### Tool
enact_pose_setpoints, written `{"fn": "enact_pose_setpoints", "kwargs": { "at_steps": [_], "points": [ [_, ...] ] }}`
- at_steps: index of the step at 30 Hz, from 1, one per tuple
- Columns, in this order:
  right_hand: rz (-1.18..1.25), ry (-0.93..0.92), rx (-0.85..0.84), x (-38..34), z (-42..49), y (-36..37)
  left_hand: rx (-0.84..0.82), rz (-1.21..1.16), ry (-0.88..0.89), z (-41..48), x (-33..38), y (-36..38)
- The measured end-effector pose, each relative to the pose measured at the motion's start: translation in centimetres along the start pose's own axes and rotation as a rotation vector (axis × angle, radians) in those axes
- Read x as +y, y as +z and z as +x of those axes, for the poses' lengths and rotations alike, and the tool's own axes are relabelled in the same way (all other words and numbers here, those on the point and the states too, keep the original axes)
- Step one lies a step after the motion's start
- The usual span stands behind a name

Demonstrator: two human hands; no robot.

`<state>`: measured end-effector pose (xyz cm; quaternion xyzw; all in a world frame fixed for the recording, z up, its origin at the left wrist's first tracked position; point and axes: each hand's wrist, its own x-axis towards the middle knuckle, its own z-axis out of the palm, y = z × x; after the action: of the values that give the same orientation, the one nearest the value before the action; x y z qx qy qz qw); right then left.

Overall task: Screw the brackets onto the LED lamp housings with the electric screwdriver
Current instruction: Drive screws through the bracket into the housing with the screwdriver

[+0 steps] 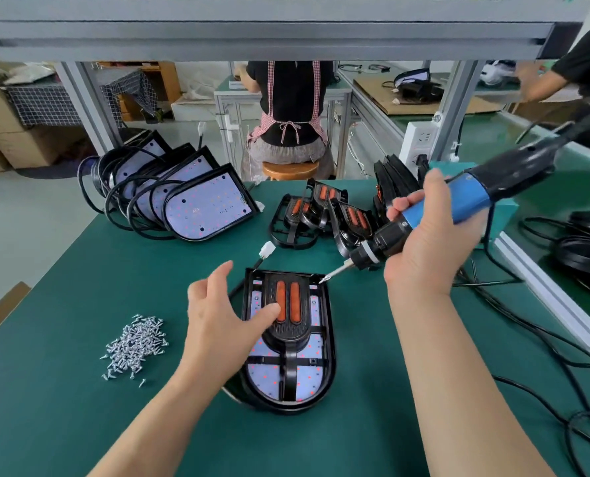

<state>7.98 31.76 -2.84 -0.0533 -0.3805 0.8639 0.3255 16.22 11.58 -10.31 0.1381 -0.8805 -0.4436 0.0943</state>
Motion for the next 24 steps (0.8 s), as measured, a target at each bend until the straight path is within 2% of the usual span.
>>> {"fn": "enact_pose_setpoints", "kwargs": {
  "at_steps": [3,5,11,24],
  "points": [
    [-0.099,-0.069,-0.037,1.6,0.9,0.8,-0.194,-0.073,-0.146,1.2,-0.3,0.7],
    [-0.152,-0.105,-0.076,2.7,1.1,1.2,-0.252,-0.183,-0.206,1.6,-0.5,1.2],
    [-0.259,-0.130,-0.184,4.6,1.1,1.3,-0.286,-0.313,-0.227,2.1,-0.9,1.7],
    [-0.313,-0.134,-0.247,5.1,0.3,1.2,-0.311,-0.405,-0.210,2.0,-1.0,1.9]
  ]
}}
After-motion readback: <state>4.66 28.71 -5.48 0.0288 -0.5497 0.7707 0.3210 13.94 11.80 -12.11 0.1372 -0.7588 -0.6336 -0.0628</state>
